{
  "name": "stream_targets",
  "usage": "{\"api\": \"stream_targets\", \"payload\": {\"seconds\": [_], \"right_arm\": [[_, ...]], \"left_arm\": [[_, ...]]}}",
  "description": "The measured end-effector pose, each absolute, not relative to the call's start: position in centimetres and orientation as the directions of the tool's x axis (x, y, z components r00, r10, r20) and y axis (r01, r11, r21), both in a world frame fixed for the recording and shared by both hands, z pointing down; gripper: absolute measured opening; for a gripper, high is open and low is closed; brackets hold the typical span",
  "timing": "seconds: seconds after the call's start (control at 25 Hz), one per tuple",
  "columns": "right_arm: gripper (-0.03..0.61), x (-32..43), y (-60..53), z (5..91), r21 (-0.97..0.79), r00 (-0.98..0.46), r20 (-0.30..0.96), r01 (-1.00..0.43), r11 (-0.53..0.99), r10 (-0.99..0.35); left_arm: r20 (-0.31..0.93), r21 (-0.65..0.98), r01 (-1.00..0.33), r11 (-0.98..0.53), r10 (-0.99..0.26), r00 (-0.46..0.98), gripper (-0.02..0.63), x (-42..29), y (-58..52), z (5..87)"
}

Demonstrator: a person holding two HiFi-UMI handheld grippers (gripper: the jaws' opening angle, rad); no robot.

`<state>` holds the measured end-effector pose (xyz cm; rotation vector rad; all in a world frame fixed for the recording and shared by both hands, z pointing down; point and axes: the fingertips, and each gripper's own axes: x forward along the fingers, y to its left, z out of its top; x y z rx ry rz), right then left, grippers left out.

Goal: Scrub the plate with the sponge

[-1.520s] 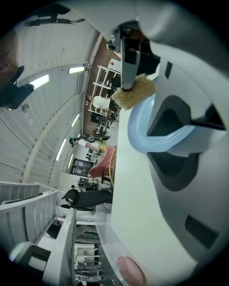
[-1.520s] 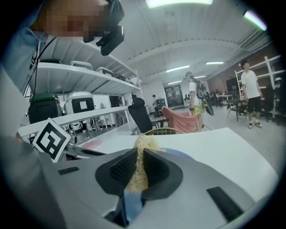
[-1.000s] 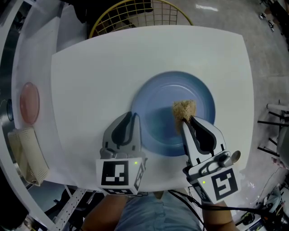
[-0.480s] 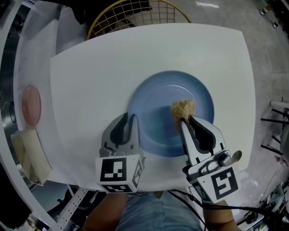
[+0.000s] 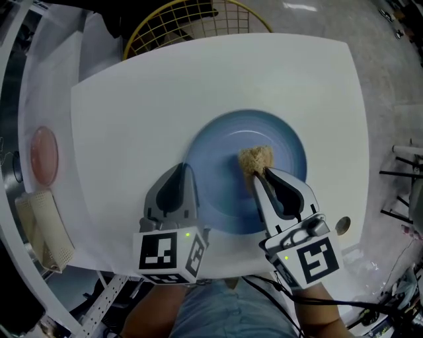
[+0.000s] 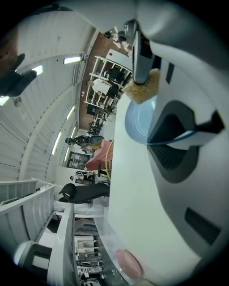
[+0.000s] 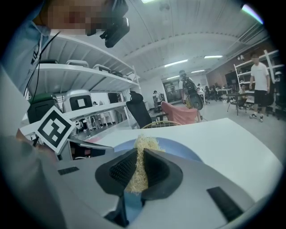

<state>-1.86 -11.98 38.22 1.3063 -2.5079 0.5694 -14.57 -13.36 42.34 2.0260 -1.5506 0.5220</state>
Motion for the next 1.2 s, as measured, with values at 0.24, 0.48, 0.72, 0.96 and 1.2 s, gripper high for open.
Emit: {"api": "stream_targets", "payload": {"seconds": [0.24,0.48,0.72,0.96,1.2], "right_arm": [[0.049,-1.8,-11.4,37.4,-0.222,-0.566,0.39,-0.823,0.522,-0.726],[0.049,-1.9,-12.1,35.5,-0.203,-0.567,0.383,-0.821,0.533,-0.729],[0.049,-3.4,-12.1,35.7,-0.214,-0.589,0.392,-0.805,0.553,-0.707],[0.048,-5.5,-11.6,35.7,-0.198,-0.653,0.37,-0.75,0.631,-0.66],[0.048,-6.6,-9.6,35.8,-0.239,-0.712,0.348,-0.696,0.677,-0.61]], "left_arm": [[0.544,0.124,-0.955,-0.269,-0.787,0.292,0.023,-13.1,-12.8,38.9],[0.521,0.079,-0.942,-0.326,-0.792,0.318,0.023,-11.4,-12.4,36.1],[0.516,0.076,-0.934,-0.349,-0.788,0.336,0.023,-11.1,-12.2,35.7],[0.523,0.103,-0.925,-0.366,-0.771,0.363,0.023,-10.9,-12.5,36.3],[0.533,0.113,-0.919,-0.378,-0.757,0.378,0.023,-10.1,-12.4,36.6]]}}
